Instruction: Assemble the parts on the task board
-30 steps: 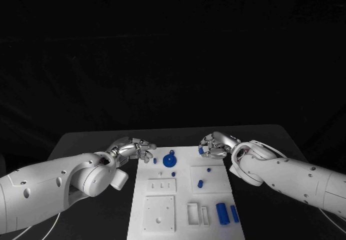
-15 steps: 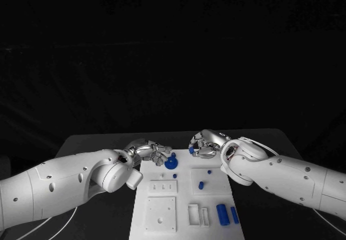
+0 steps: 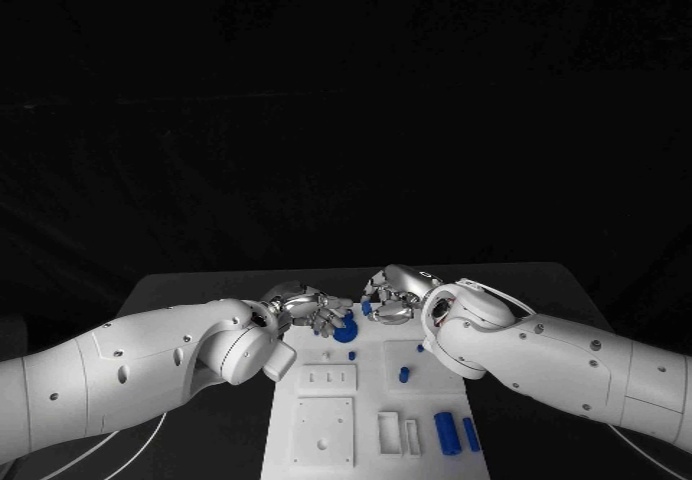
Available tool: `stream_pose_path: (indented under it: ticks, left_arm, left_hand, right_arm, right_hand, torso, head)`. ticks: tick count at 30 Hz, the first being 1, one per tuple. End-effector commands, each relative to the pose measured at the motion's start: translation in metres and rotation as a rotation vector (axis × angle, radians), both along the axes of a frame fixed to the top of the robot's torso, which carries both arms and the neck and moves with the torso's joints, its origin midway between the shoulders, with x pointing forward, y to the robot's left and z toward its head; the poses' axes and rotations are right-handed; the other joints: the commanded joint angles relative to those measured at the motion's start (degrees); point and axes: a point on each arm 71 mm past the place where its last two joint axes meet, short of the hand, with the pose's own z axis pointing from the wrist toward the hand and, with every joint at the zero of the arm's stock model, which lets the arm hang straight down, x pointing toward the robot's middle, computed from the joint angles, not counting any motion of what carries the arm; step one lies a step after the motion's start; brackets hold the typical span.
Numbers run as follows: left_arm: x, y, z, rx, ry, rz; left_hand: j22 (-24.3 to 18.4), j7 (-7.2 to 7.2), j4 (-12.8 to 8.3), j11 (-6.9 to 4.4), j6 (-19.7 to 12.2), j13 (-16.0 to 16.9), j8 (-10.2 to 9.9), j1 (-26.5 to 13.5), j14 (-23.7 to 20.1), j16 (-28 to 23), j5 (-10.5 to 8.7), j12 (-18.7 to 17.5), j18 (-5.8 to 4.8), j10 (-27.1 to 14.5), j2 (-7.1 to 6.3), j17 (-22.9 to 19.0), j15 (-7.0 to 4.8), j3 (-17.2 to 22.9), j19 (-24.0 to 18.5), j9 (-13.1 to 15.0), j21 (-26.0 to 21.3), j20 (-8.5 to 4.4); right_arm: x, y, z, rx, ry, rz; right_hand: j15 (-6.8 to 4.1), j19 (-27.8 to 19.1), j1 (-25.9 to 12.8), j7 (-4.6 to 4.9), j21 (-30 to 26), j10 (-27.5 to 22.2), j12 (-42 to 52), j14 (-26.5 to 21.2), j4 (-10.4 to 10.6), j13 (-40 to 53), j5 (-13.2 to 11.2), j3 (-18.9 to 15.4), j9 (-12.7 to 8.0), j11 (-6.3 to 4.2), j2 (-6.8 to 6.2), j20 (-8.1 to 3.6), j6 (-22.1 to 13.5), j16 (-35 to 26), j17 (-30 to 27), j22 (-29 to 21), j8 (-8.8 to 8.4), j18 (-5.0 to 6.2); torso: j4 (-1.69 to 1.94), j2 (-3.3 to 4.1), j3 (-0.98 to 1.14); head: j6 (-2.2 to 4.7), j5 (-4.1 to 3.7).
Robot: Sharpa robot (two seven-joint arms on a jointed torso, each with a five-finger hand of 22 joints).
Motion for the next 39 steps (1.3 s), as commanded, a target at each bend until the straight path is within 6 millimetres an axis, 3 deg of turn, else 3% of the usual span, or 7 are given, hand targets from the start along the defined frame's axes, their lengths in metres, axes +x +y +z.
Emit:
stream_pose_path:
  ticks: [1, 7, 14, 31, 39]
  left_arm:
    - [0.0, -0.001, -0.002, 0.056, 0.018, 0.009]
    - [0.0, -0.004, -0.002, 0.06, 0.017, 0.001]
    - [0.0, -0.006, -0.002, 0.058, 0.017, -0.008]
    - [-0.001, -0.012, -0.002, 0.052, 0.023, -0.026]
    - [0.0, -0.013, -0.003, 0.055, 0.027, -0.026]
  left_hand:
    - [0.4, 0.03, 0.7, -0.27, 0.4, 0.2, -0.1, -0.8, 0.4, 0.2, -0.22, -0.1, 0.02, 0.2, -0.09, -0.1, 0.07, 0.0, -0.2, 0.0, 0.2, 0.13]
    - [0.4, 0.02, 1.5, -0.29, 0.5, 0.4, -0.2, -1.3, 0.5, 0.2, -0.25, -0.1, 0.11, 0.2, -0.61, -0.2, 0.05, 0.1, -0.1, 0.0, 0.3, 0.13]
    - [0.4, 0.0, 1.7, -0.28, 0.5, 0.4, -0.2, -1.2, 0.5, 0.2, -0.27, -0.2, 0.17, 0.1, -0.61, -0.3, 0.02, 0.3, -0.1, 0.0, 0.3, 0.1]
    - [0.4, -0.07, 1.8, -0.3, 0.7, 0.5, -0.1, -0.9, 0.6, 0.3, -0.27, -0.3, 0.24, 0.2, -0.34, -0.4, -0.03, 0.5, 0.0, 0.1, 0.4, 0.07]
    - [0.4, -0.09, 1.8, -0.31, 0.7, 0.5, 0.0, -0.7, 0.7, 0.3, -0.27, -0.4, 0.26, 0.2, -0.09, -0.4, -0.04, 0.6, 0.0, 0.1, 0.4, 0.07]
  right_arm:
    - [-0.001, 0.003, -0.001, -0.019, 0.015, 0.004]
    - [-0.004, 0.011, -0.001, -0.013, 0.018, 0.024]
    - [-0.006, 0.018, 0.0, -0.006, 0.02, 0.04]
    - [-0.009, 0.028, -0.003, -0.001, 0.037, 0.063]
    - [-0.012, 0.036, -0.003, 0.007, 0.048, 0.091]
  right_hand:
    - [-0.12, 0.1, 0.1, 2.99, 0.1, -0.2, -0.4, 0.1, 0.1, -0.1, 0.1, 0.3, 2.4, -0.09, -0.58, 0.14, 4.5, -0.2, 0.0, 0.7, 0.35, 3.9]
    - [-0.11, 0.1, 0.1, 3.0, 0.1, -0.2, -0.4, 0.1, 0.1, 0.0, 0.2, 0.4, 2.5, -0.08, -0.63, 0.16, 4.5, -0.2, 0.0, 0.7, 0.33, 3.9]
    - [-0.11, 0.1, 0.1, 3.0, 0.1, -0.2, -0.4, 0.2, 0.1, -0.1, 0.3, 0.5, 2.5, -0.08, -0.65, 0.19, 4.5, -0.2, 0.0, 0.7, 0.3, 3.9]
    - [-0.11, 0.1, 0.0, 3.0, 0.1, -0.3, -0.5, 0.2, 0.1, -0.1, 0.4, 0.5, 2.5, -0.08, -0.68, 0.21, 4.5, -0.2, 0.0, 0.7, 0.27, 3.9]
    - [-0.11, 0.1, 0.0, 3.0, 0.1, -0.2, -0.5, 0.2, 0.1, -0.1, 0.4, 0.5, 2.6, -0.08, -0.67, 0.22, 4.5, -0.3, 0.0, 0.7, 0.26, 3.9]
  torso:
    - [0.07, 0.06, -0.01]
    - [0.02, 0.08, -0.1]
    - [0.06, 0.07, -0.05]
    - [0.05, 0.03, -0.11]
    - [0.03, 0.08, -0.04]
  head:
    - [-0.1, 0.1]
    - [-0.32, 0.11]
    - [-0.53, 0.35]
    - [-0.44, 0.45]
    - [-0.49, 0.58]
